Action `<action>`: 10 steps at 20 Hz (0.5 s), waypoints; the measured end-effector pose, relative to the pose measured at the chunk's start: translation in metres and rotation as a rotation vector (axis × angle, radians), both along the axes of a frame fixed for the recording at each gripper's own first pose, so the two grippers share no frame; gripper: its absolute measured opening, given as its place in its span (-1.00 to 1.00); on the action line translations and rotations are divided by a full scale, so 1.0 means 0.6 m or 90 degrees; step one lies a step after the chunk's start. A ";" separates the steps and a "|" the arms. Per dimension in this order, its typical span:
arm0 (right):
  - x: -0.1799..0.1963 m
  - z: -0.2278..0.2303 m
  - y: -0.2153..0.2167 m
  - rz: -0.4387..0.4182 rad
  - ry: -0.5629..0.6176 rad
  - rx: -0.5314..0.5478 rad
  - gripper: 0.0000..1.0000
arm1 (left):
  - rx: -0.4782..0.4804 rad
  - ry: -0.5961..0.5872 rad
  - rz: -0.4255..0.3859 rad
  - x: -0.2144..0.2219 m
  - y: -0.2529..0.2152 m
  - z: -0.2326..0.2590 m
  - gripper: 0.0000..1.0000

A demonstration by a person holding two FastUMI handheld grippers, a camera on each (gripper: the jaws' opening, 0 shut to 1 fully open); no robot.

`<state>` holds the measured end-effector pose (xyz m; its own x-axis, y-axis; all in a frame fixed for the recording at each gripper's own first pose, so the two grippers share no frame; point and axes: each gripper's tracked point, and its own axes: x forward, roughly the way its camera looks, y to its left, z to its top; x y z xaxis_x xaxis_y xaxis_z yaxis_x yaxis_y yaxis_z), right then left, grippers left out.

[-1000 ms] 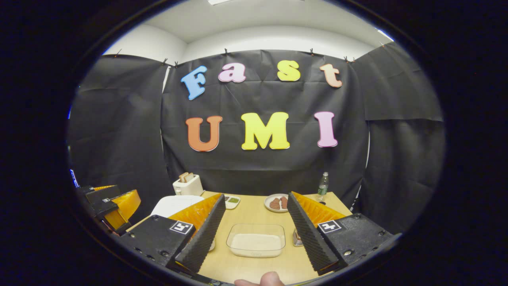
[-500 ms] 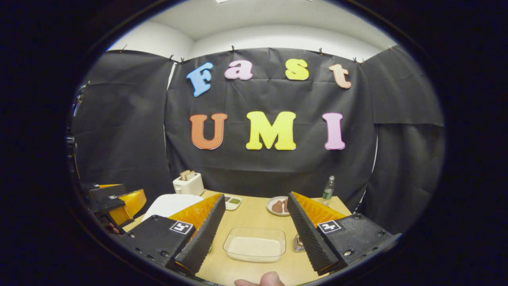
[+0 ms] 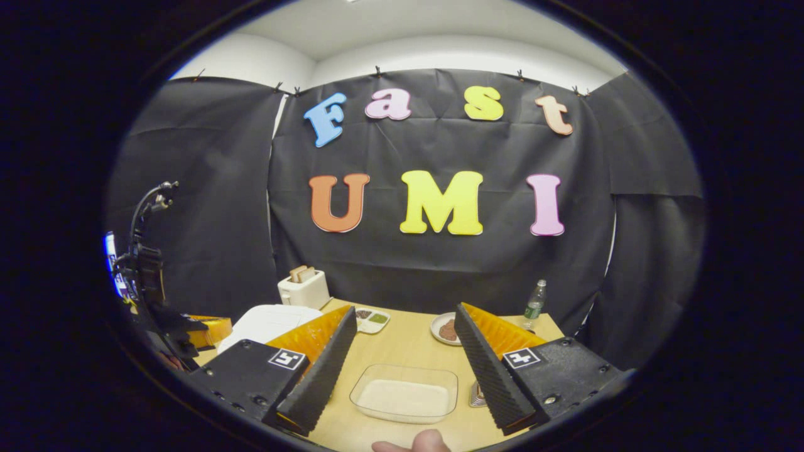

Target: Close the left gripper, press the button to open the rice cooker; take a wooden spoon from the chopstick holder with the right hand, scoop a spoonful of rice and pour it into the rice cooker, then put the wooden spoon back into the chopstick holder.

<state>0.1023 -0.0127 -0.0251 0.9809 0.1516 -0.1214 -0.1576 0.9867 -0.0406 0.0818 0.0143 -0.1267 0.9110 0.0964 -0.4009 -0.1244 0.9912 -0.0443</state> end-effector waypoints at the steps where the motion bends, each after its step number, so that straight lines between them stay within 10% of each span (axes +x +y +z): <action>1: 0.007 -0.004 -0.003 0.002 0.002 0.002 1.00 | -0.006 0.009 -0.001 0.009 0.002 -0.009 -0.96; 10: 0.075 -0.074 -0.037 -0.001 0.065 0.043 0.99 | -0.104 0.162 0.023 0.072 0.020 -0.108 -0.96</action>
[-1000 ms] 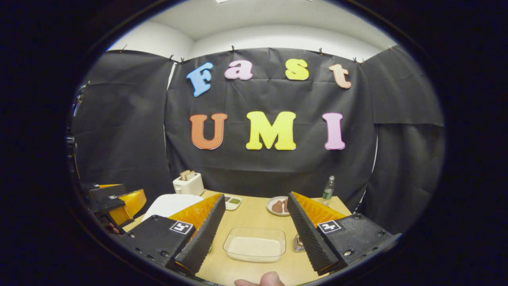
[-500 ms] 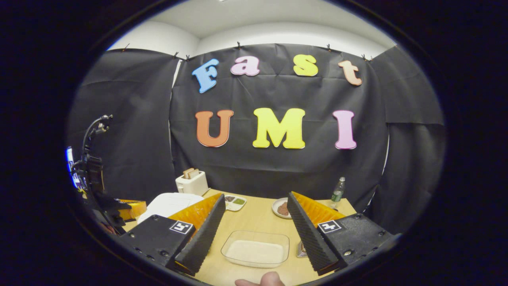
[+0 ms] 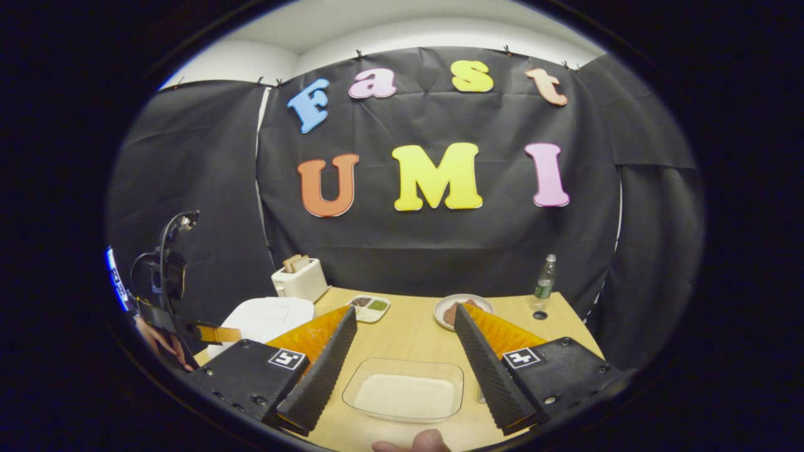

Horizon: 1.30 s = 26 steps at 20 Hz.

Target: Close the left gripper, press the button to open the rice cooker; take a wooden spoon from the chopstick holder with the right hand, scoop a spoonful of rice and pour it into the rice cooker, then put the wooden spoon back into the chopstick holder.

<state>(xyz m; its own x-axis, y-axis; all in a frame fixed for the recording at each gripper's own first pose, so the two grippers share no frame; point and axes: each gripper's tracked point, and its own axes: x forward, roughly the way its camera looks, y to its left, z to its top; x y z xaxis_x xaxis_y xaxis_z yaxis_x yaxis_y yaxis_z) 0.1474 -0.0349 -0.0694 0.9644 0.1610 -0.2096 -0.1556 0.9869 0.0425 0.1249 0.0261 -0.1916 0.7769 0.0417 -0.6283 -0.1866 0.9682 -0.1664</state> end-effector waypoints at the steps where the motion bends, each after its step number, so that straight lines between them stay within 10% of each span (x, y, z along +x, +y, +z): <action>1: 0.007 -0.003 -0.005 -0.001 0.003 0.001 1.00 | -0.009 0.008 0.002 0.008 -0.002 -0.005 -0.96; 13: 0.052 -0.065 -0.017 -0.002 0.067 0.040 1.00 | -0.027 0.083 0.018 0.001 -0.006 -0.046 -0.93; 20: 0.055 -0.009 -0.012 0.014 0.029 0.016 0.99 | 0.006 -0.017 0.040 0.019 -0.004 0.017 -0.94; 26: 0.024 0.052 -0.021 0.013 -0.012 -0.022 1.00 | 0.100 -0.204 0.007 0.091 0.021 0.176 -0.26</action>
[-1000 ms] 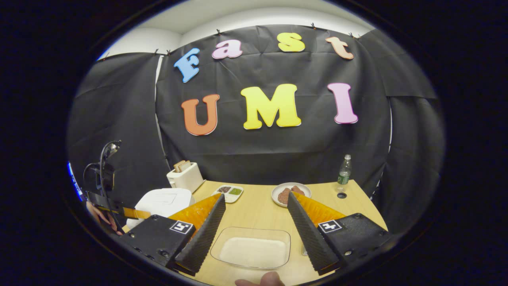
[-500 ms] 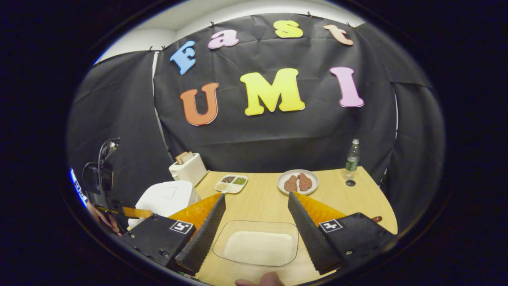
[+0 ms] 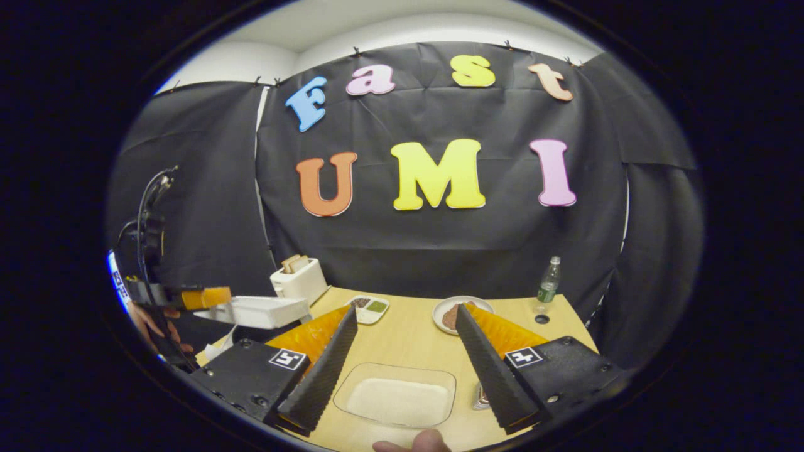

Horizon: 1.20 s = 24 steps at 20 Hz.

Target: Close the left gripper, press the button to open the rice cooker; take a wooden spoon from the chopstick holder with the right hand, scoop a spoonful of rice and pour it into the rice cooker, then put the wooden spoon back into the chopstick holder.

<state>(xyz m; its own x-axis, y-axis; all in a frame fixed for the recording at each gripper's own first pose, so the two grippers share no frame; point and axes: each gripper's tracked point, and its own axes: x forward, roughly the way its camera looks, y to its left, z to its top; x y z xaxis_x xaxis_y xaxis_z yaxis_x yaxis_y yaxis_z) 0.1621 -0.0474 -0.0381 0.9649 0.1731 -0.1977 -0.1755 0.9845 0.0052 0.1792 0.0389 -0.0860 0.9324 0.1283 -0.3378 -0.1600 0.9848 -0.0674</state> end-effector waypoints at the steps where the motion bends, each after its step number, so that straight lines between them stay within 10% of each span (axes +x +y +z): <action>1: -0.004 0.021 -0.007 -0.006 -0.015 0.000 0.93 | 0.000 -0.030 0.001 0.012 0.004 0.024 -0.26; 7: -0.044 0.059 -0.043 -0.046 -0.065 -0.016 0.92 | -0.006 -0.140 0.000 -0.010 -0.001 0.115 -0.19; 11: -0.085 0.041 -0.071 -0.075 -0.045 -0.008 1.00 | 0.003 -0.179 -0.022 -0.057 -0.031 0.135 0.87; 24: -0.172 -0.120 -0.213 -0.184 0.077 0.004 0.99 | -0.020 -0.193 -0.095 -0.170 -0.151 0.100 0.88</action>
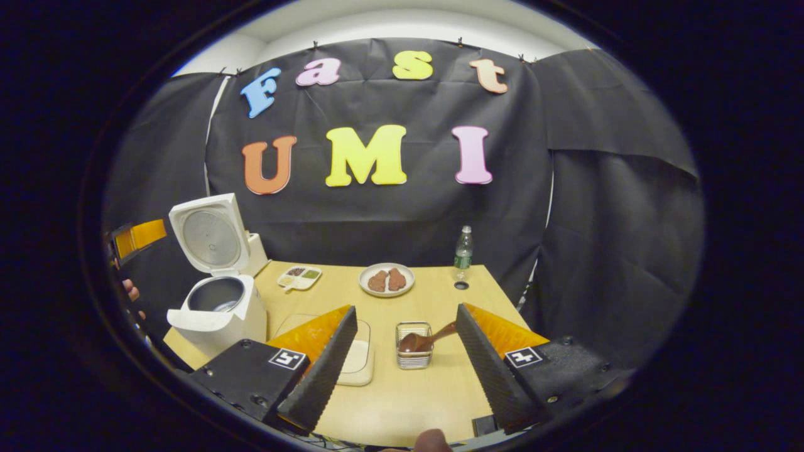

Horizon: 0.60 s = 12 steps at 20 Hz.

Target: Close the left gripper, press the button to open the rice cooker; take a wooden spoon from the chopstick holder with the right hand, scoop a spoonful of rice and pour it into the rice cooker, then put the wooden spoon back into the chopstick holder.

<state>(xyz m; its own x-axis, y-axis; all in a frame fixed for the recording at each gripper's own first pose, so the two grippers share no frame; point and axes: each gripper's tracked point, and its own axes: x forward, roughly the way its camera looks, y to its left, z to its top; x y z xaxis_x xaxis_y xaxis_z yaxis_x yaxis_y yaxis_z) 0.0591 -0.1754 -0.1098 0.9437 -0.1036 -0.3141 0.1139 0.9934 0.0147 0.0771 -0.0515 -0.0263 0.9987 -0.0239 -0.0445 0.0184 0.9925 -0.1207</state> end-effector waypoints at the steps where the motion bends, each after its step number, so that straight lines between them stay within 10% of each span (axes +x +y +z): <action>1: 0.005 -0.022 -0.009 -0.005 0.009 0.013 0.99 | 0.003 -0.001 -0.005 -0.006 -0.006 0.002 0.88; 12: 0.145 -0.243 -0.110 -0.055 0.083 0.164 0.77 | 0.075 0.052 -0.031 0.006 -0.074 0.000 0.88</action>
